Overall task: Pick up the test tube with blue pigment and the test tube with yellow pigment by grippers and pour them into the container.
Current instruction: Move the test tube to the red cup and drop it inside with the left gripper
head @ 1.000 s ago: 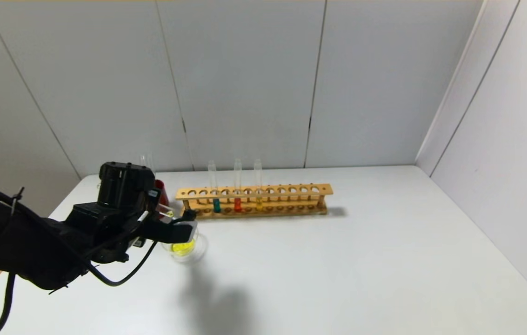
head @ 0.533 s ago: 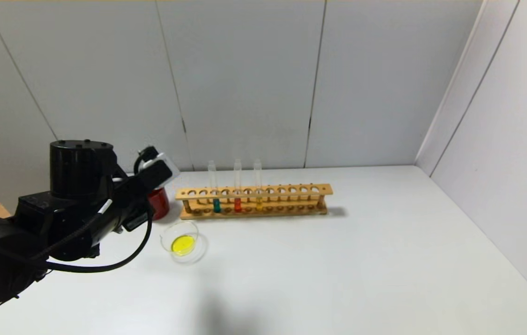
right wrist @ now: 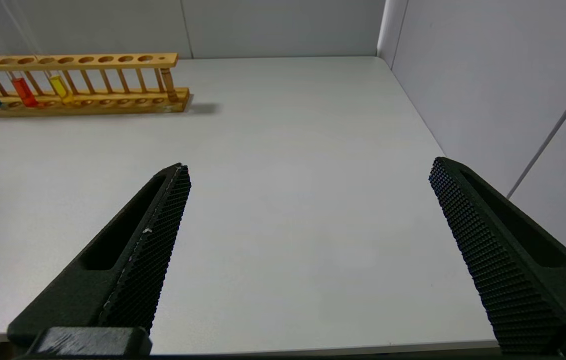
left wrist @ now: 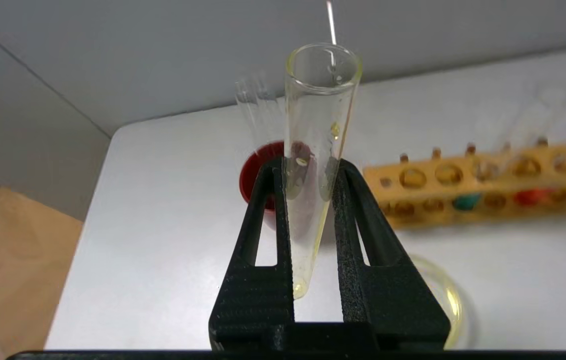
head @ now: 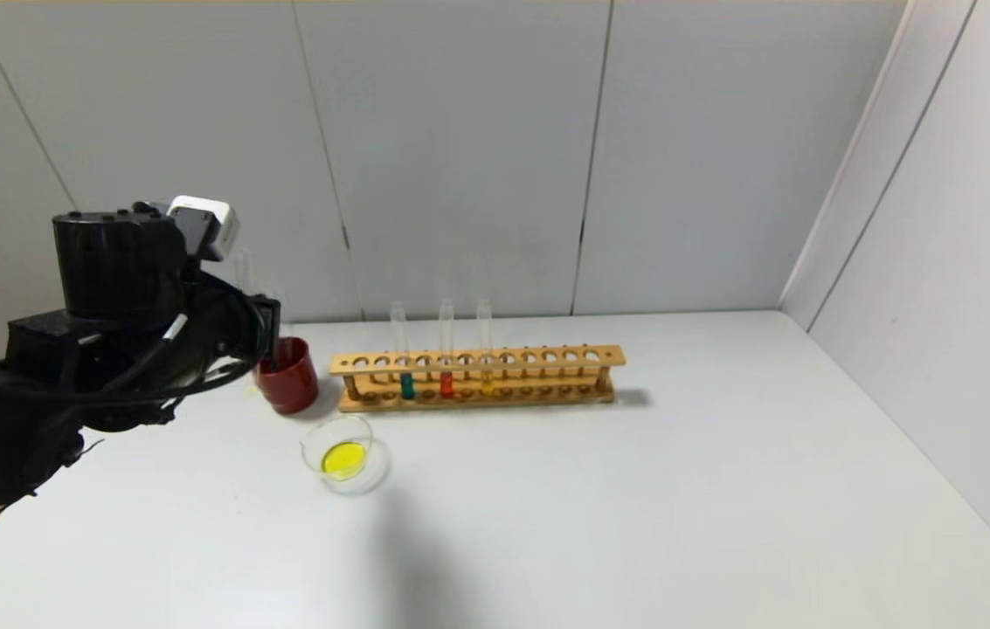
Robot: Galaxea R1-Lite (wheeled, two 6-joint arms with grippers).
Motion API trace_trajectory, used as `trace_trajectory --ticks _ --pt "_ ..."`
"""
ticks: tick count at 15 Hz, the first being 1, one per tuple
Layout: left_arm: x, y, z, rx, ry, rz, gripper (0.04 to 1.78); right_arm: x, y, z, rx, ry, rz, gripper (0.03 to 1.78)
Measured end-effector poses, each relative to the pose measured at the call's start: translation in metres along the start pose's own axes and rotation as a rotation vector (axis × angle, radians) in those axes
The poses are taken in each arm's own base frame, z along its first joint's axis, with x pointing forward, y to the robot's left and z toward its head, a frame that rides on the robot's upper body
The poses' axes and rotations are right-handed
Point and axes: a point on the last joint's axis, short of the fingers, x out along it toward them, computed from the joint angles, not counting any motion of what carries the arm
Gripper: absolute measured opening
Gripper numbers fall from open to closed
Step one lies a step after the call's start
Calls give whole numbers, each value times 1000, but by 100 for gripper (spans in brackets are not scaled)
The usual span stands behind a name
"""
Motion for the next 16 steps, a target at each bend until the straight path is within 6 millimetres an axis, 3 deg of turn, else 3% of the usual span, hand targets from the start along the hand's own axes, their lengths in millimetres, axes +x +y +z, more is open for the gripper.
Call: trace_trajectory --ticks 3,7,12,16 --pt "22 13 10 -32 -30 -37 30 0 0 0 0 0 0 175" --pt "61 17 6 -41 -29 -20 30 0 0 0 0 0 0 175" --pt "116 12 -14 -36 -22 2 30 0 0 0 0 0 0 175" --pt "134 6 -30 -30 10 -51 30 0 0 0 0 0 0 175"
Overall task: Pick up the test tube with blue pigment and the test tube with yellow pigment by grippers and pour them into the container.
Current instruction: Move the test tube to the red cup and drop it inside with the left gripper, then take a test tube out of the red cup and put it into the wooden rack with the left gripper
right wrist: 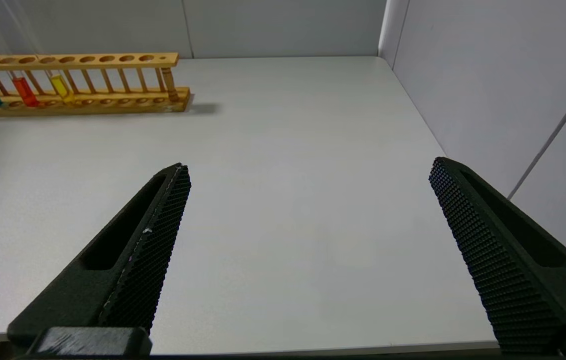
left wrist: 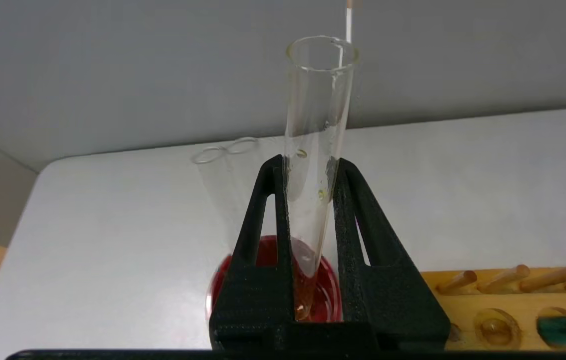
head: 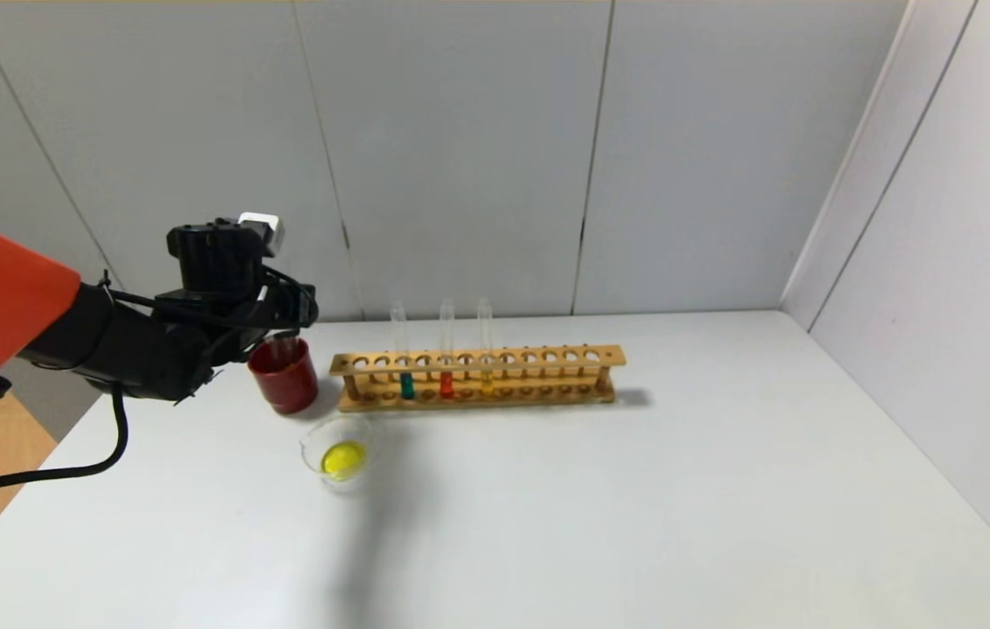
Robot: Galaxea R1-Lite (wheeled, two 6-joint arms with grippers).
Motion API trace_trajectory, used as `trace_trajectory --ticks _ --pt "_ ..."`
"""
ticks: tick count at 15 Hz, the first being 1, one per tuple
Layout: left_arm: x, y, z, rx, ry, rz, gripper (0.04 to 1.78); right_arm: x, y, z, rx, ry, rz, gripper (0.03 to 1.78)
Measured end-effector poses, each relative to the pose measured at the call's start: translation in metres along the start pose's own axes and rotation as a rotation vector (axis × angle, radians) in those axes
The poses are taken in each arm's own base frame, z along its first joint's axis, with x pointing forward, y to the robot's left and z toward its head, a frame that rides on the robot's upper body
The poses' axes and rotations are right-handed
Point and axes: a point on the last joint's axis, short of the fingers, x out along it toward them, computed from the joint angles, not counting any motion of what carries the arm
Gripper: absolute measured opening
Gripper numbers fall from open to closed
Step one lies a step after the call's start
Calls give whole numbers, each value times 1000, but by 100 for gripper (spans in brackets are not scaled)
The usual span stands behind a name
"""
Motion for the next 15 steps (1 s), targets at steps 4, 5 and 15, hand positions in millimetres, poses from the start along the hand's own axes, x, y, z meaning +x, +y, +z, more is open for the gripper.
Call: trace_trajectory --ticks 4,5,15 --pt "0 0 -6 5 20 -5 30 0 0 0 0 0 0 175" --pt "-1 0 -6 7 23 -6 31 0 0 0 0 0 0 175" --pt "-36 6 21 13 -38 -4 152 0 0 0 0 0 0 175"
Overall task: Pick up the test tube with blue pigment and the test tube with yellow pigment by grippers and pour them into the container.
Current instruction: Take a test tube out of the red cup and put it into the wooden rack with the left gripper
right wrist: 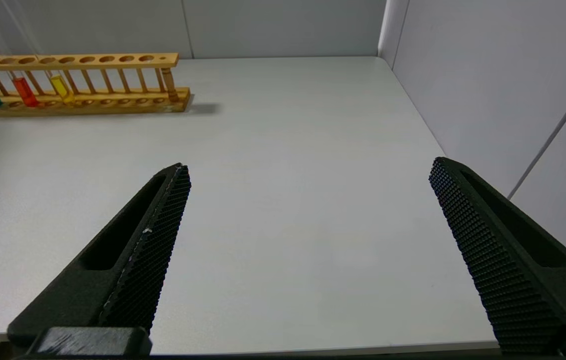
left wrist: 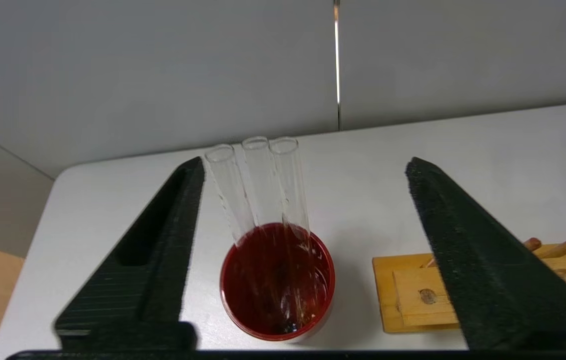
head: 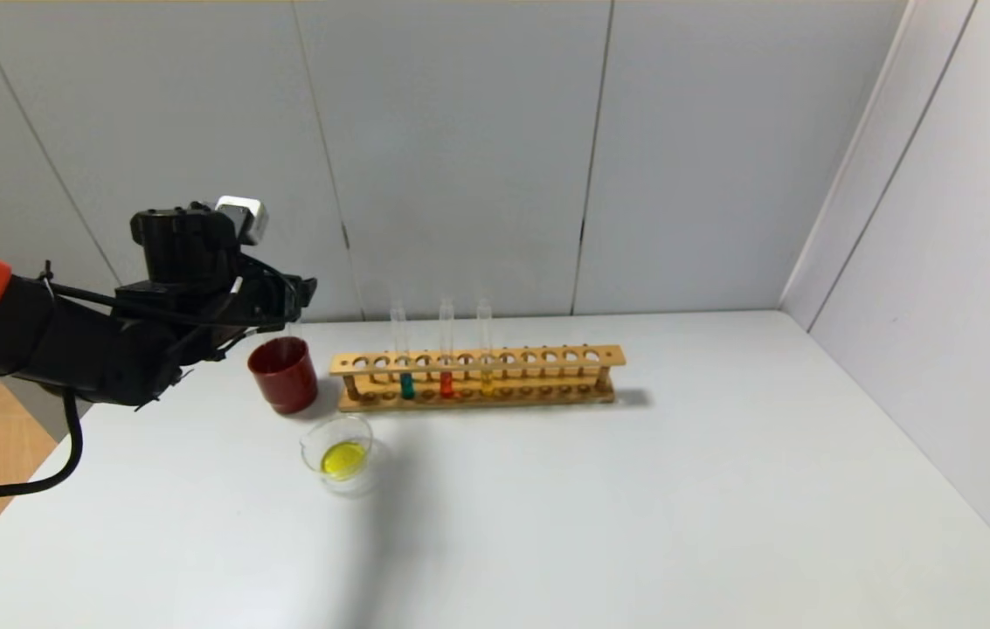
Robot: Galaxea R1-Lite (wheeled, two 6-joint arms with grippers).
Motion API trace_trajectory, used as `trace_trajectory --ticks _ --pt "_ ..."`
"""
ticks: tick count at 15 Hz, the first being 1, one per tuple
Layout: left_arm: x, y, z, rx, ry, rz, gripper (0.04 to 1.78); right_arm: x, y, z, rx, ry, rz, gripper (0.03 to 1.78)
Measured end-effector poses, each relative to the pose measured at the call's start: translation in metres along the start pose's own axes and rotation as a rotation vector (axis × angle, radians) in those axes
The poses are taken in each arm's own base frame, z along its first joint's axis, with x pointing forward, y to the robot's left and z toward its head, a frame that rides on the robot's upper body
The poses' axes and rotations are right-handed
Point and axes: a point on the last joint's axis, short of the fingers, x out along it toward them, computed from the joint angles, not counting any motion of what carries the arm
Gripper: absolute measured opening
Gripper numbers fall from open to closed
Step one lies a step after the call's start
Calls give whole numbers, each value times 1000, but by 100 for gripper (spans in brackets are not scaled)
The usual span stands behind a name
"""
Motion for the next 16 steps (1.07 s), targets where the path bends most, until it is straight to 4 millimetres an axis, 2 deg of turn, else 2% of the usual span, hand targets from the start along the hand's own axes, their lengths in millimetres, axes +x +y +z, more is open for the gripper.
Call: trace_trajectory --ticks 3,6,9,11,16 --pt "-22 2 23 26 -60 -13 173 0 0 0 0 0 0 175" --pt "-50 4 35 47 -88 -171 175 0 0 0 0 0 0 175" --pt "-73 5 27 48 -76 -424 175 0 0 0 0 0 0 175" --pt "-79 5 15 42 -54 -565 175 0 0 0 0 0 0 175" --pt "-67 -1 -11 20 19 -718 175 0 0 0 0 0 0 175"
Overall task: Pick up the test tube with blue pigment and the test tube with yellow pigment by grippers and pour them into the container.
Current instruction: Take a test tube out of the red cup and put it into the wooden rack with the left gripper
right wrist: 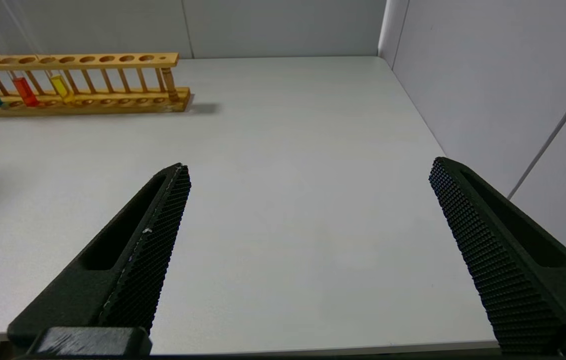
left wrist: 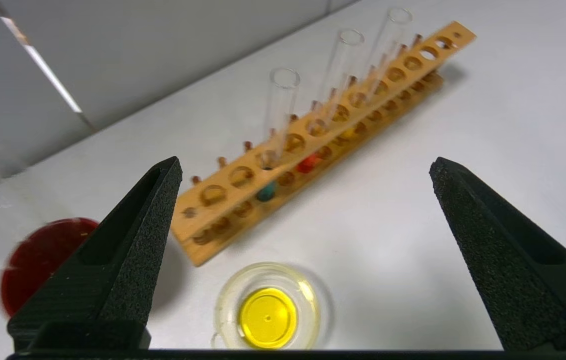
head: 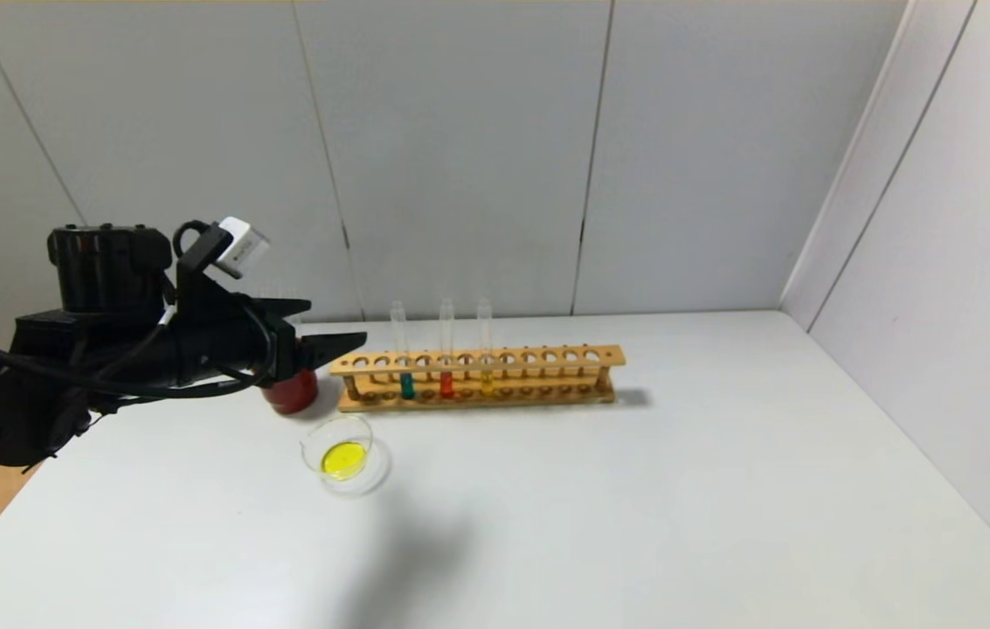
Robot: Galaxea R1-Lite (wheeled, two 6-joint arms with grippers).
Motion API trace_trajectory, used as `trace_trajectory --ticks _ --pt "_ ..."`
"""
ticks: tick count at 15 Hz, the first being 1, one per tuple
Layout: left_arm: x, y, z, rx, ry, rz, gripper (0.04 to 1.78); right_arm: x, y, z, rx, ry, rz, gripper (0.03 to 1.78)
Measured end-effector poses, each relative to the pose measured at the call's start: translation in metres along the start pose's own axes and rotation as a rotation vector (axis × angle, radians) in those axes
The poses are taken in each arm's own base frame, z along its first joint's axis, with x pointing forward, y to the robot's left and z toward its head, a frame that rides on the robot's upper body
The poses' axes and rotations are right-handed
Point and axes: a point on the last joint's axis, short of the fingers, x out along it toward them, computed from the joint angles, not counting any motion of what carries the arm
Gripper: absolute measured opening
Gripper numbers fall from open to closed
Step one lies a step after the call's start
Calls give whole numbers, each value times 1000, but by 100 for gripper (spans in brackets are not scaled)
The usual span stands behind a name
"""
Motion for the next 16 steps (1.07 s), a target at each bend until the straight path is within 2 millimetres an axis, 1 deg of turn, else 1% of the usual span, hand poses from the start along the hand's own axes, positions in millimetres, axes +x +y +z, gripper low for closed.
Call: trace_trajectory --ticks 3,5,11,16 --pt "16 5 -8 -10 15 -45 175 0 0 0 0 0 0 175" --pt "29 8 -11 5 -6 -57 175 0 0 0 0 0 0 175" --pt "82 15 -28 15 0 -102 175 0 0 0 0 0 0 175" --pt "104 25 -41 3 20 -101 175 0 0 0 0 0 0 175"
